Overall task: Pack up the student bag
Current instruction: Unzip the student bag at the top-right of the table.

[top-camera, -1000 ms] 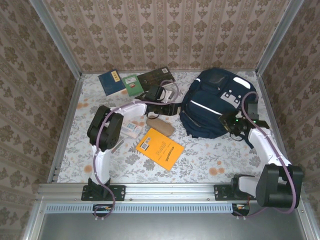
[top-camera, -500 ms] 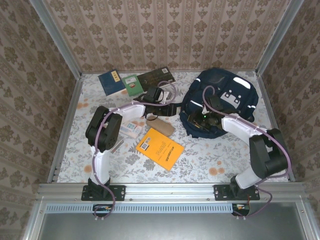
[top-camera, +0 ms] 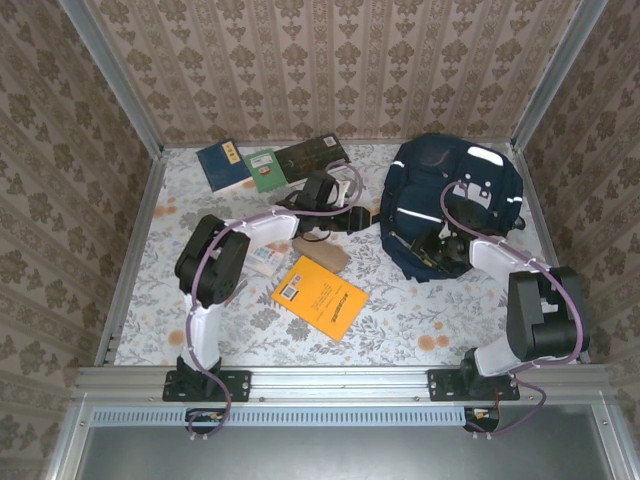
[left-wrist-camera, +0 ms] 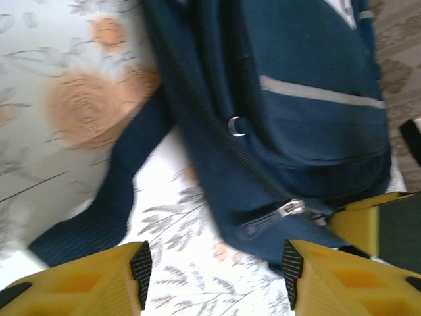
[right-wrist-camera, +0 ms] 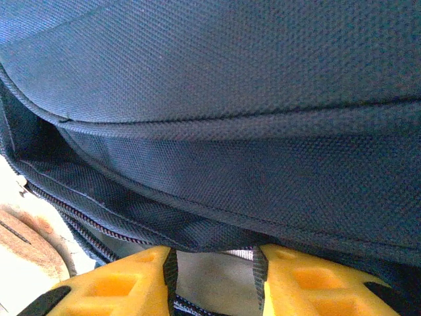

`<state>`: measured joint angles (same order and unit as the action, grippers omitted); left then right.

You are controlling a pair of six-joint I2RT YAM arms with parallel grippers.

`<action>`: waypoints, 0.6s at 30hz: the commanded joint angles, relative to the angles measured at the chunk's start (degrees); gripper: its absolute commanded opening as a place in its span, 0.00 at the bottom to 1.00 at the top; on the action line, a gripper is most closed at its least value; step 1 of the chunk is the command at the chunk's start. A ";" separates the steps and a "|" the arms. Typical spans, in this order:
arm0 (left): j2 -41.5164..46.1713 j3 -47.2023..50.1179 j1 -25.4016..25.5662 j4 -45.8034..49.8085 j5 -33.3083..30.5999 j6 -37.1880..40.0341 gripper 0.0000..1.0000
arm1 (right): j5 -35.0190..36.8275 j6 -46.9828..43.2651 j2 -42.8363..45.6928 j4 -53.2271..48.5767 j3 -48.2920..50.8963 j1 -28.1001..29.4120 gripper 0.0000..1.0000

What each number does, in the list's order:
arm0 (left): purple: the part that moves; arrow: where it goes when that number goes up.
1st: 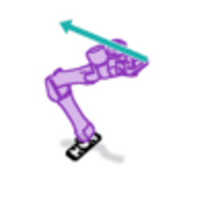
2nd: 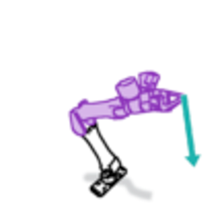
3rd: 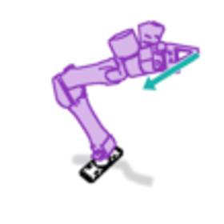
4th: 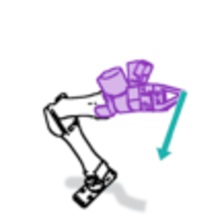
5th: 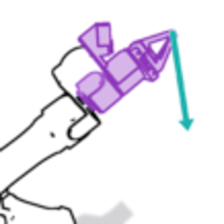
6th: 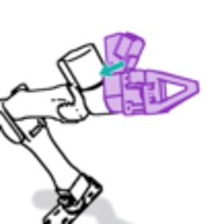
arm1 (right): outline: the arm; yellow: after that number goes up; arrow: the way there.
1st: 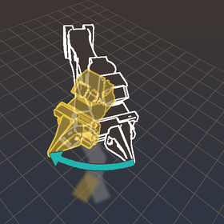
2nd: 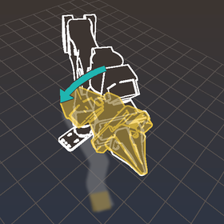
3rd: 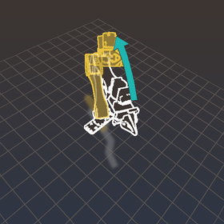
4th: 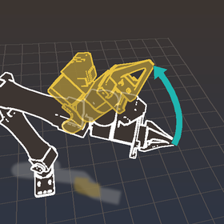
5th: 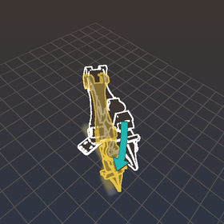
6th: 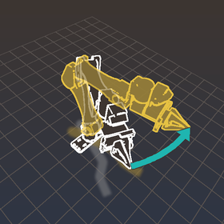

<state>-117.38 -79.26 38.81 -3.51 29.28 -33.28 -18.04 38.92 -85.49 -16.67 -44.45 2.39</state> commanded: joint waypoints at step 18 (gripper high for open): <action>-11.10 -0.45 5.24 -16.32 5.45 -17.08 0.59 | -0.25 -1.25 -3.48 -2.19 -2.40 0.16 0.40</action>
<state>-126.56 -78.56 43.55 -17.32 33.26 -47.42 -18.48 38.87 -87.39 -17.08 -45.91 2.39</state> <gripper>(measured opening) 0.593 0.394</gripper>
